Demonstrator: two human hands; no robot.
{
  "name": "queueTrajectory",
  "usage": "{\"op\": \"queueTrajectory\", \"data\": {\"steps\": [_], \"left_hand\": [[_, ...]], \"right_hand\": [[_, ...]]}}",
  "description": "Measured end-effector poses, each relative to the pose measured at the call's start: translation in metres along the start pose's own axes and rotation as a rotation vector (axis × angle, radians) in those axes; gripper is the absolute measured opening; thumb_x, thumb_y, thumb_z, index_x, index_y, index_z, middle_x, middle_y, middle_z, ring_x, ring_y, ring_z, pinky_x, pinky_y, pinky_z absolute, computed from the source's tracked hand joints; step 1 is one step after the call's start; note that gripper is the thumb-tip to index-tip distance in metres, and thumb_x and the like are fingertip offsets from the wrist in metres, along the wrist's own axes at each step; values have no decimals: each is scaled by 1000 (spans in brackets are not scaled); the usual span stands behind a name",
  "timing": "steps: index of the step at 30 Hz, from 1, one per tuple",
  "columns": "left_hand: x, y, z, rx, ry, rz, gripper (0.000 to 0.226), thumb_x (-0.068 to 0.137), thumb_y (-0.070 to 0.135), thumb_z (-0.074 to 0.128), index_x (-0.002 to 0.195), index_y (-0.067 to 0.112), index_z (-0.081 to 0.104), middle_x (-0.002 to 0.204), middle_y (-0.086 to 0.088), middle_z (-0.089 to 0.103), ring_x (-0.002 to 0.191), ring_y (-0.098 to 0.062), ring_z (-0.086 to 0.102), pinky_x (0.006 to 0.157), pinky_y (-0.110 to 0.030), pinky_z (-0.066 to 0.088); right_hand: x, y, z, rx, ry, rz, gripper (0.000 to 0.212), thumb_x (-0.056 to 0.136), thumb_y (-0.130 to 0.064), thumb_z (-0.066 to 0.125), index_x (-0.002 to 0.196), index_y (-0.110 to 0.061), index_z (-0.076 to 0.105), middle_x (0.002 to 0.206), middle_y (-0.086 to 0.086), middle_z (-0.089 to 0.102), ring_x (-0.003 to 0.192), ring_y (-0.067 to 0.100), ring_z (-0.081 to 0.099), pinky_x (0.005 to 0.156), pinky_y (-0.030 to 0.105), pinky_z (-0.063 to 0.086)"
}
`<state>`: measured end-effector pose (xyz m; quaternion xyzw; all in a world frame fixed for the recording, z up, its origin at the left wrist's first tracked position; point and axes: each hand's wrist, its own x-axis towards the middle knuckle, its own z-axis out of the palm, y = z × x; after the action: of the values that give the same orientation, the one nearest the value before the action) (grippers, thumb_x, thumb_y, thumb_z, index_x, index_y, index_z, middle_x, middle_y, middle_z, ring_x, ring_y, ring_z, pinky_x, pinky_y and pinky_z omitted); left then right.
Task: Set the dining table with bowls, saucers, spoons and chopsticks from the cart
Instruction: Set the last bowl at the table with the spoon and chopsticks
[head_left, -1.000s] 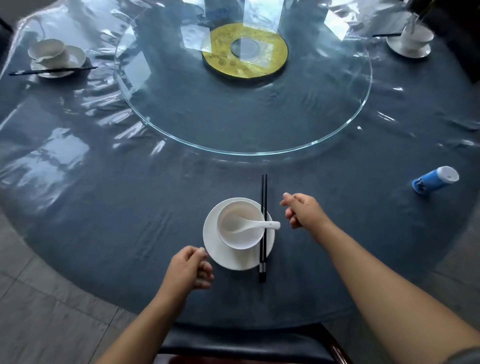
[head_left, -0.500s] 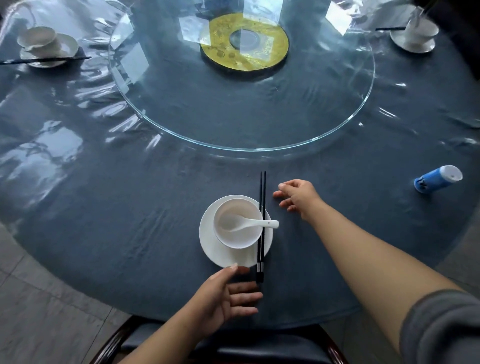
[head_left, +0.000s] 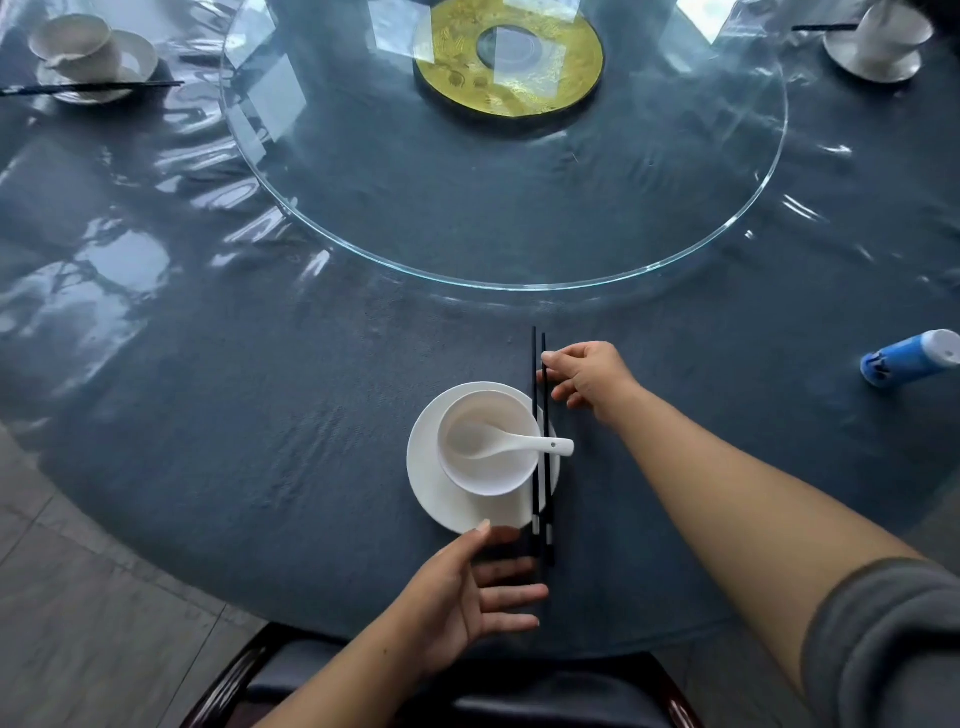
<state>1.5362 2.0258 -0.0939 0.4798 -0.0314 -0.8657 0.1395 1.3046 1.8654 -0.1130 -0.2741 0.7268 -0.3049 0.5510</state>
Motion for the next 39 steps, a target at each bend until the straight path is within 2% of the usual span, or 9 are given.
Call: {"op": "queueTrajectory", "data": {"steps": [6, 16, 25, 31, 36, 39], "left_hand": [[0, -3, 0, 0, -5, 19, 42, 101, 39, 47, 131, 13, 59, 122, -28, 68, 109, -45, 69, 77, -55, 61], [-2, -3, 1, -12, -27, 36, 43, 100, 38, 45, 135, 16, 56, 124, -27, 67, 111, -46, 67, 83, -54, 59], [0, -4, 5, -36, -54, 37, 53, 86, 36, 56, 136, 18, 58, 130, -24, 65, 113, -47, 66, 86, -58, 57], [-1, -5, 5, -56, -67, 35, 52, 88, 35, 55, 137, 18, 57, 131, -25, 64, 113, -47, 65, 80, -56, 60], [-1, -7, 4, -59, -72, 31, 53, 88, 35, 56, 137, 17, 58, 130, -26, 64, 114, -46, 65, 77, -53, 60], [-1, -8, 2, -60, -72, 32, 54, 87, 36, 57, 137, 16, 58, 130, -26, 64, 114, -46, 65, 77, -53, 60]], "right_hand": [[3, 1, 9, 50, 10, 1, 12, 96, -7, 60, 84, -6, 58, 79, 15, 70, 36, 10, 56, 37, 19, 45], [7, 0, 16, 56, 60, 8, 20, 98, -13, 56, 80, -12, 46, 78, 16, 72, 32, 12, 51, 34, 18, 38], [7, 1, 17, -14, 48, -58, 15, 95, -16, 62, 84, -6, 61, 77, 14, 74, 36, 10, 55, 35, 19, 40], [9, 2, 18, -6, 27, -63, 15, 93, -10, 63, 79, -9, 58, 75, 13, 72, 36, 9, 55, 36, 19, 42], [8, 6, 20, -10, 10, -79, 10, 93, -12, 65, 86, -5, 63, 74, 11, 73, 38, 11, 55, 37, 20, 43], [7, 8, 21, -1, 9, -80, 11, 92, -12, 66, 83, -7, 62, 74, 12, 72, 39, 12, 56, 39, 21, 45]]}}
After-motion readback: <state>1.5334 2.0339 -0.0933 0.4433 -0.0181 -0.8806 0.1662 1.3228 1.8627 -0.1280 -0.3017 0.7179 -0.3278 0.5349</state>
